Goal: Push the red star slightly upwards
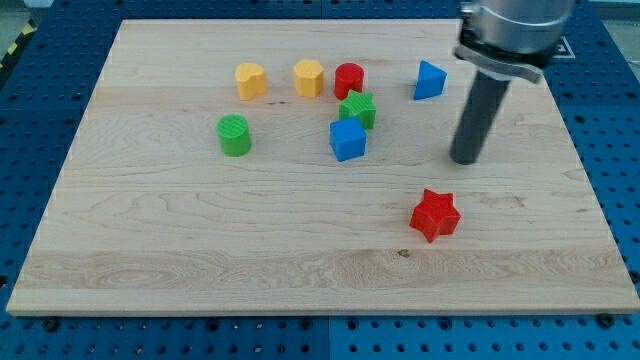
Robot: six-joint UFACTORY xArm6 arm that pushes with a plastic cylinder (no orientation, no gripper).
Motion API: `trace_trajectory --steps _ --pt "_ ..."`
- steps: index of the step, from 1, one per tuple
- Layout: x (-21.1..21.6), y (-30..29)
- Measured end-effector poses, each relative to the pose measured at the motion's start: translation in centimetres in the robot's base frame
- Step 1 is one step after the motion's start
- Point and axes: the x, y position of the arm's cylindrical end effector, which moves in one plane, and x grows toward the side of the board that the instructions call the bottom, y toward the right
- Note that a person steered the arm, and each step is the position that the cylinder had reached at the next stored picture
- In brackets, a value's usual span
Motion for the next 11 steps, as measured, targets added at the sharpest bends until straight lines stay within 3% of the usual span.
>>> trace_trajectory --steps 2,3,7,11 --pt "10.3 5.0" --pt "13.4 2.1" --pt "13.1 -2.2" --pt "8.8 -5.9"
